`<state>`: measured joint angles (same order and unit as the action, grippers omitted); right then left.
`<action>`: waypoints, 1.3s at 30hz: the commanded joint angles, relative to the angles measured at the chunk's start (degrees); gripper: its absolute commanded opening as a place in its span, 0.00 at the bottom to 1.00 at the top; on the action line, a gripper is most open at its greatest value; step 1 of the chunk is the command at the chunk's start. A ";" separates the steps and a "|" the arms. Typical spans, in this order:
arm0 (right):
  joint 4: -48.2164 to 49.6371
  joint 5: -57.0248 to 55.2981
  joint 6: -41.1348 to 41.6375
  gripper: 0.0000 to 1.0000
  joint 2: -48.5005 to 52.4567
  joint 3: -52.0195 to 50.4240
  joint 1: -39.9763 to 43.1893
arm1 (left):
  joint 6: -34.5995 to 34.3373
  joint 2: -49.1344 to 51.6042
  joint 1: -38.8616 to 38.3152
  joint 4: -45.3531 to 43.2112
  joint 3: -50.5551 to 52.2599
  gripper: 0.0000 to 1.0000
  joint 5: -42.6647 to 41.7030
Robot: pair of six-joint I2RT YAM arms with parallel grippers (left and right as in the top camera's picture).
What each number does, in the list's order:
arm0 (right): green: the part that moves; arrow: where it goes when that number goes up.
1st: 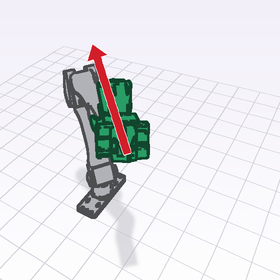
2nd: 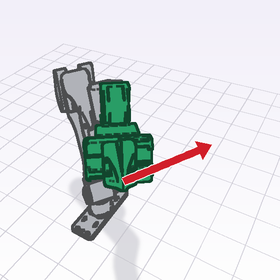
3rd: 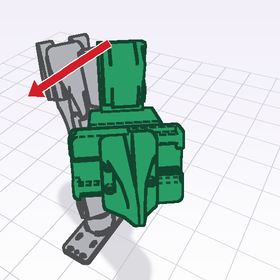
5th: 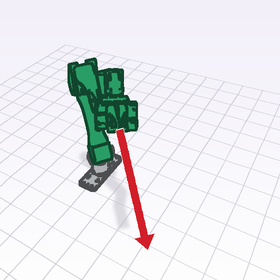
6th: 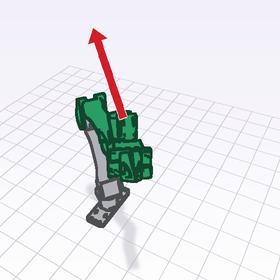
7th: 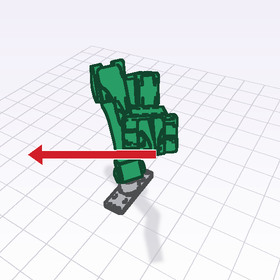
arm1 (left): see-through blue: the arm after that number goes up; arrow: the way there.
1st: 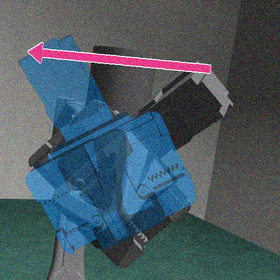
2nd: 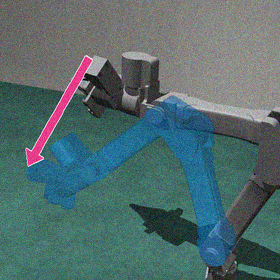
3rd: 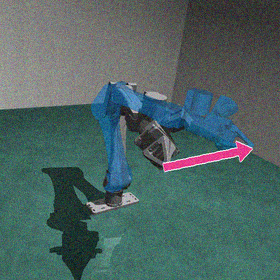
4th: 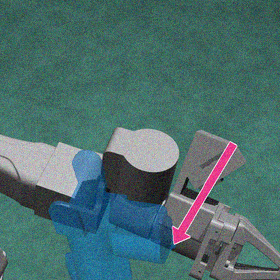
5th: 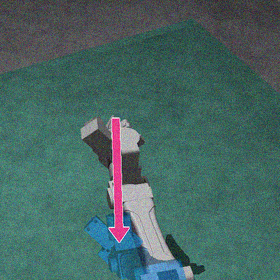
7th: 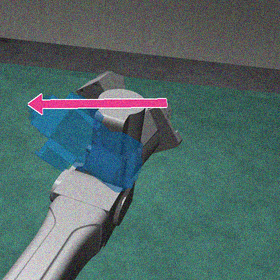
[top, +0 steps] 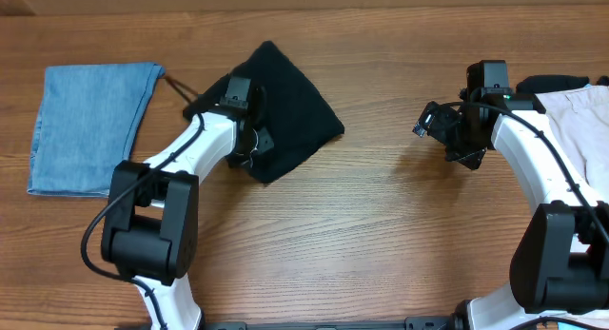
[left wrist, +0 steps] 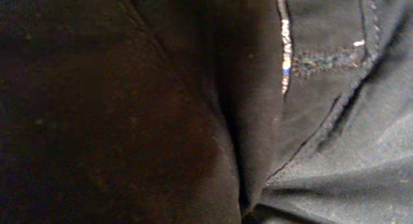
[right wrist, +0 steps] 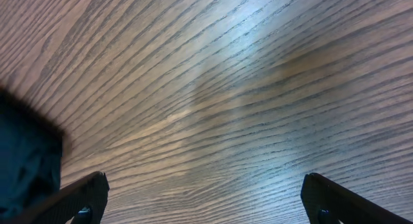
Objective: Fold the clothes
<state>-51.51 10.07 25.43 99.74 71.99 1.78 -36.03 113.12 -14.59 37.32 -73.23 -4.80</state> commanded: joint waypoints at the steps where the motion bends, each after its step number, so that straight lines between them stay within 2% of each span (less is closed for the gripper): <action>1: 0.22 -0.39 -0.37 1.00 -1.03 0.46 0.11 | 14.75 3.08 0.44 4.39 -6.99 0.04 8.72; 4: 0.22 -0.39 -0.37 1.00 -1.03 0.46 0.11 | 21.35 2.99 0.44 12.13 -17.07 0.04 20.26; 6: 0.22 -0.39 -0.37 1.00 -1.03 0.46 0.11 | 28.04 2.99 0.44 15.56 -21.59 0.04 24.41; 11: 0.22 -0.39 -0.37 1.00 -1.03 0.46 0.11 | 39.74 2.99 1.05 22.45 -30.53 0.04 31.67; 16: 0.22 -0.39 -0.37 1.00 -1.03 0.46 0.11 | 48.57 2.99 3.82 24.17 -33.40 0.04 36.96; 23: 0.22 -0.39 -0.39 1.00 -1.03 0.46 0.11 | 55.95 2.99 9.79 22.45 -35.06 0.04 35.67; 30: 0.22 -0.39 -0.37 1.00 -1.03 0.46 0.11 | 62.01 2.99 18.78 24.85 -46.34 0.04 32.17; 33: 0.22 -0.39 -0.37 1.00 -1.03 0.46 0.11 | 66.20 3.02 23.06 25.07 -46.93 0.04 25.83; 36: 0.22 -0.39 -0.39 1.00 -1.03 0.46 0.11 | 66.40 3.13 28.55 25.49 -46.31 0.04 10.56; 39: 0.22 -0.39 -0.37 1.00 -1.03 0.46 0.11 | 65.61 3.15 33.51 25.79 -45.77 0.04 8.76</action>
<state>-51.55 10.07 25.41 99.74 71.99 1.78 28.97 116.44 15.57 63.29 -118.45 10.85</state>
